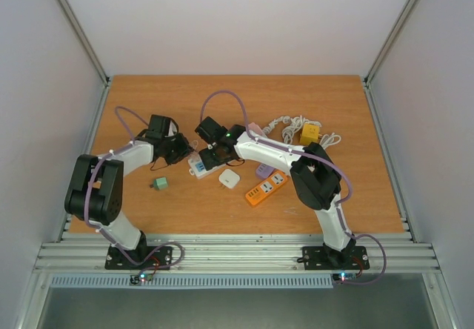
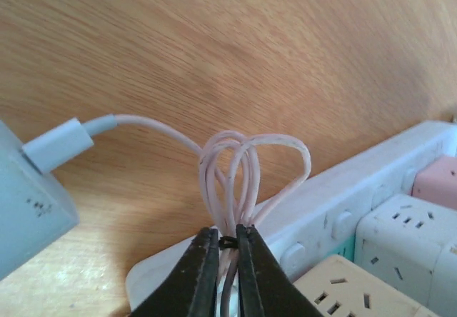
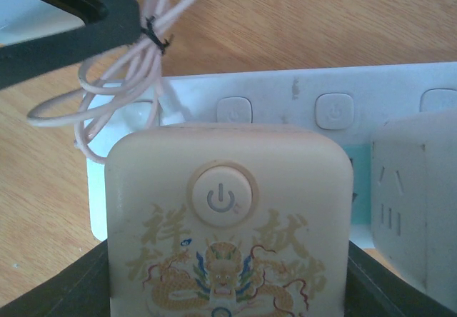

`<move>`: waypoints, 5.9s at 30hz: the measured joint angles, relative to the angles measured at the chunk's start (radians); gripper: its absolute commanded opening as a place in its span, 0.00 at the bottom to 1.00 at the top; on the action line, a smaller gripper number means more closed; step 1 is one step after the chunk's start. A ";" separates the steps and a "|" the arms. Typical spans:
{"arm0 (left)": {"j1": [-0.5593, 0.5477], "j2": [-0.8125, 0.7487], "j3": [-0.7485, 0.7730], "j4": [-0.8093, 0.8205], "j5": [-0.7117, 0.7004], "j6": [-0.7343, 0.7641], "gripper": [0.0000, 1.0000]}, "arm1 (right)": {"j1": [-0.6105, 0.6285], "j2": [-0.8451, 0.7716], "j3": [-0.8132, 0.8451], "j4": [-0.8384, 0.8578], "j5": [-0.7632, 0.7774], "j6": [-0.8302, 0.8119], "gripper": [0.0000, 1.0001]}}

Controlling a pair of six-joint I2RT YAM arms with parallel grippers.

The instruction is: Insert the plug

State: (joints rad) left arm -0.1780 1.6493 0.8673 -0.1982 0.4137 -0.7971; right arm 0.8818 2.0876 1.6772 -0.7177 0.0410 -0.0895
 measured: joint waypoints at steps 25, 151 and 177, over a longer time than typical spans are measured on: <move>0.002 -0.309 0.003 -0.192 -0.269 0.039 0.64 | 0.002 0.084 0.136 -0.158 0.013 -0.009 0.29; -0.223 -0.772 -0.092 0.176 0.255 -0.058 0.99 | -0.377 -0.838 -0.695 0.756 -0.930 0.525 0.49; -0.223 -0.733 -0.121 0.485 0.314 -0.414 0.58 | -0.287 -0.792 -0.719 1.154 -0.951 0.855 0.50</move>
State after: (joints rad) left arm -0.4007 0.9165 0.7467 0.2871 0.7280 -1.2110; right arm 0.5949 1.2957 0.9577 0.4358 -0.9104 0.7650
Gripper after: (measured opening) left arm 0.653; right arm 0.629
